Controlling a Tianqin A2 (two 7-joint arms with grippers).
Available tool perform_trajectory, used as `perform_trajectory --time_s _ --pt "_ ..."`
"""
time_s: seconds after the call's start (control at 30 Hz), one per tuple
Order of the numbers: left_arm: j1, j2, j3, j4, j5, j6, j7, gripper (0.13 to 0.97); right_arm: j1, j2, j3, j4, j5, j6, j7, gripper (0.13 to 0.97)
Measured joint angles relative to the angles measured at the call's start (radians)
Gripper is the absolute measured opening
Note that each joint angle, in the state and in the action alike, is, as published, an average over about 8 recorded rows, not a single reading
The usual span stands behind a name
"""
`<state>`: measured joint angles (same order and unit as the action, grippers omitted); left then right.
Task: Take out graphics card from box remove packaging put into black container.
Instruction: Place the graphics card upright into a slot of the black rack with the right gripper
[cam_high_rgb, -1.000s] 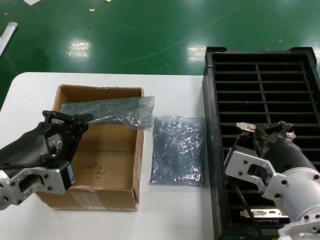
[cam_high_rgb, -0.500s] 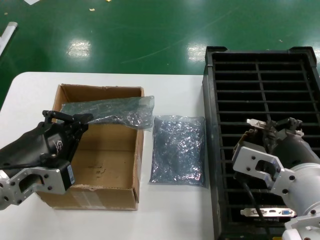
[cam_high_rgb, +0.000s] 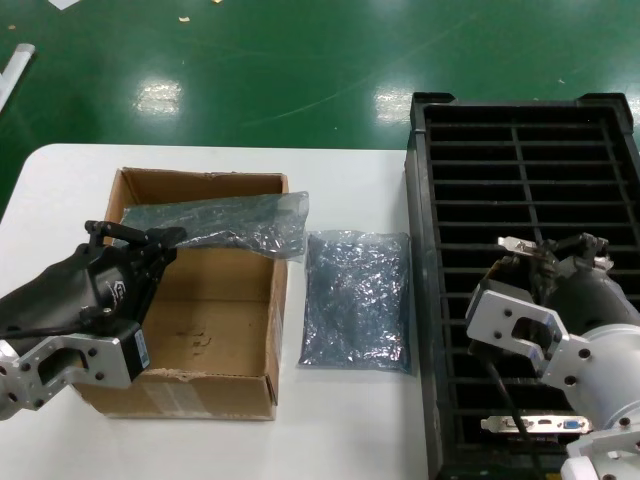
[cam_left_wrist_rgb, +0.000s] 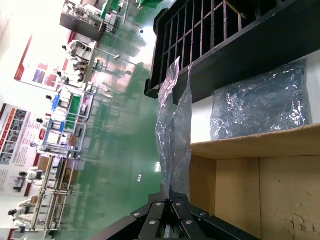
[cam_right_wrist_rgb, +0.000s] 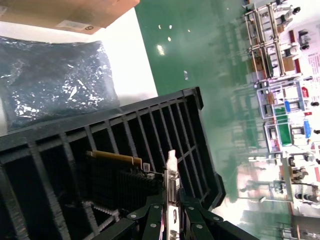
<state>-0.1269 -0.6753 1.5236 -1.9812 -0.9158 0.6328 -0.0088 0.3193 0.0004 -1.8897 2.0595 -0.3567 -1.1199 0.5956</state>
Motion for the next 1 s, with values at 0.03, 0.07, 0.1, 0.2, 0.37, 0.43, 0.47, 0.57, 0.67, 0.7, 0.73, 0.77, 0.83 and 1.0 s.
perform_trajectory --time_s 0.03,0.07,0.1,0.2,0.37,0.43,0.47,0.57,0.67,0.7,0.73,0.77,0.83,1.0 --pt "0.0 0.0 0.0 0.0 0.0 0.0 0.0 0.138 0.001 0.0 -0.001 0.0 -0.002 0.002 0.001 0.169" --pt "0.0 0.0 0.0 0.0 0.0 0.0 0.0 0.138 0.003 0.0 -0.003 0.0 -0.004 0.005 0.003 0.169" --pt "0.0 0.0 0.0 0.0 0.0 0.0 0.0 0.138 0.004 0.0 -0.004 0.0 -0.006 0.007 0.004 0.169" --pt "0.0 0.0 0.0 0.0 0.0 0.0 0.0 0.138 0.008 0.0 -0.007 0.0 -0.012 0.011 0.008 0.169" --pt "0.0 0.0 0.0 0.0 0.0 0.0 0.0 0.138 0.009 0.0 -0.011 0.0 -0.017 0.012 0.014 0.169" --pt "0.0 0.0 0.0 0.0 0.0 0.0 0.0 0.138 0.008 0.0 -0.013 0.0 -0.018 0.01 0.016 0.169" --pt "0.0 0.0 0.0 0.0 0.0 0.0 0.0 0.138 0.007 0.0 -0.015 0.0 -0.017 0.009 0.017 0.169" --pt "0.0 0.0 0.0 0.0 0.0 0.0 0.0 0.138 0.003 0.0 -0.018 0.0 -0.015 0.006 0.02 0.169" --pt "0.0 0.0 0.0 0.0 0.0 0.0 0.0 0.138 -0.003 0.0 -0.019 0.0 -0.008 0.007 0.02 0.169" --pt "0.0 0.0 0.0 0.0 0.0 0.0 0.0 0.138 -0.006 0.0 -0.018 0.0 -0.004 0.008 0.019 0.169" --pt "0.0 0.0 0.0 0.0 0.0 0.0 0.0 0.138 -0.008 0.0 -0.016 0.0 0.002 0.01 0.017 0.169" --pt "0.0 0.0 0.0 0.0 0.0 0.0 0.0 0.138 -0.01 0.0 -0.014 0.0 0.007 0.011 0.015 0.169" --pt "0.0 0.0 0.0 0.0 0.0 0.0 0.0 0.138 -0.014 0.0 -0.009 0.0 0.02 0.014 0.008 0.169" --pt "0.0 0.0 0.0 0.0 0.0 0.0 0.0 0.138 -0.017 0.0 0.005 0.0 0.044 0.016 -0.009 0.169"
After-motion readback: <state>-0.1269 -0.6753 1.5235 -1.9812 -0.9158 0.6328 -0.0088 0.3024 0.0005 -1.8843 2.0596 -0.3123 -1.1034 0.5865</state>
